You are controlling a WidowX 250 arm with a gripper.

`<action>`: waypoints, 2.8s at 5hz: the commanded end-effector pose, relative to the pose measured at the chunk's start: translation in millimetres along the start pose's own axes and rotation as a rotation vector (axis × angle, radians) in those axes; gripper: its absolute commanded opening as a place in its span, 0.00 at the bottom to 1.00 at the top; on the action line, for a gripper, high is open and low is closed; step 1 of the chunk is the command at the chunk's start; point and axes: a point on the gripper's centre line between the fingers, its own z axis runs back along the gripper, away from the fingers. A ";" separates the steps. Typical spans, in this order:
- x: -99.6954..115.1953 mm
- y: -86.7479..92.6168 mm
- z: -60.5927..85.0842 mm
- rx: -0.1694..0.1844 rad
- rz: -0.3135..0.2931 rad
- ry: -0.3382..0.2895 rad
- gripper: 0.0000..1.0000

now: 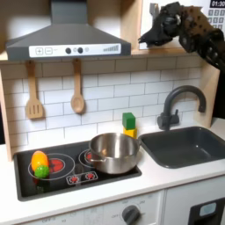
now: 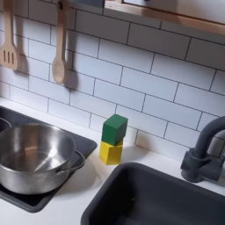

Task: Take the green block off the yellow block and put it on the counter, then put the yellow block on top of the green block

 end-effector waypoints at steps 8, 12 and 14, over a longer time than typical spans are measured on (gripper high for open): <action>-88.4 8.1 17.6 0.007 -0.028 0.563 1.00; -173.9 17.6 51.2 0.089 -0.039 0.939 1.00; -215.8 21.8 74.2 0.126 -0.061 1.071 1.00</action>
